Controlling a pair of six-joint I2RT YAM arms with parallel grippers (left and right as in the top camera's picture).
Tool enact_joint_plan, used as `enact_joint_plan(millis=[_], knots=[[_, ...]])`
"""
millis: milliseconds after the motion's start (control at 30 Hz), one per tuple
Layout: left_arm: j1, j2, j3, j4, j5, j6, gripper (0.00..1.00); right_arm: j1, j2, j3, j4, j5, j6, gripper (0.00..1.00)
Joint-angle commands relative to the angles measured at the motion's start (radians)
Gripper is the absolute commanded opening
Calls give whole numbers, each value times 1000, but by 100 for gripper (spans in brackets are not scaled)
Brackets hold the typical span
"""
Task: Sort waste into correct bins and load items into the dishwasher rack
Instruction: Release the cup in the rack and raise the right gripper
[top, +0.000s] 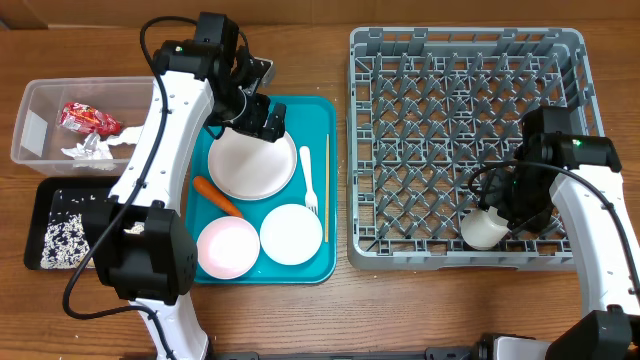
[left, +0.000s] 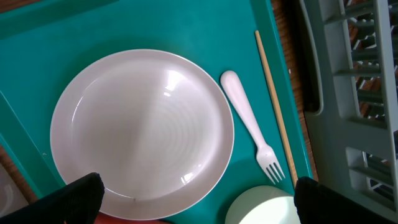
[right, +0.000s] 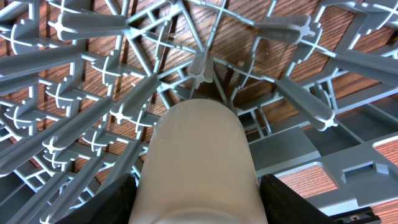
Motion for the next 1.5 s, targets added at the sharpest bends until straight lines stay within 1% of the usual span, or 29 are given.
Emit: enact_joint_plan(millis=[0,33,100,167,200,333,633,667,700,733,767,833,933,1067,1167,1333,1467], knots=[[-3,7,2,1,-6,-6,100,-2,-5,-4,1,-17,0,23],[-3,7,2,1,-6,-6,100,-2,-5,-4,1,-17,0,27],[-3,7,2,1,-6,-6,100,-2,-5,-4,1,-17,0,39],[-3,7,2,1,-6,-6,100,-2,-5,-4,0,-17,0,47],[-3,7,2,1,-6,-6,100,-2,-5,-4,0,-17,0,54],[-3,7,2,1,-6,-6,100,-2,-5,-4,-8,-17,0,60],[-3,7,2,1,-6,-6,100,-2,-5,-4,-13,-17,0,61],[-3,7,2,1,-6,-6,100,-2,-5,-4,-14,-17,0,64],[-3,7,2,1,-6,-6,100,-2,-5,-4,-15,-17,0,70],[-3,7,2,1,-6,-6,100,-2,-5,-4,-16,-17,0,79],[-3,7,2,1,-6,-6,100,-2,-5,-4,-17,-17,0,85],[-3,7,2,1,-6,-6,100,-2,-5,-4,-17,-17,0,88],[-3,7,2,1,-6,-6,100,-2,-5,-4,-17,-17,-2,90],[-3,7,2,1,-6,-6,100,-2,-5,-3,-17,-16,-3,90],[-3,7,2,1,-6,-6,100,-2,-5,11,-20,-17,-24,85],[-3,7,2,1,-6,-6,100,-2,-5,82,-59,-12,-36,84],[-3,7,2,1,-6,-6,100,-2,-5,167,-98,-11,-48,79]])
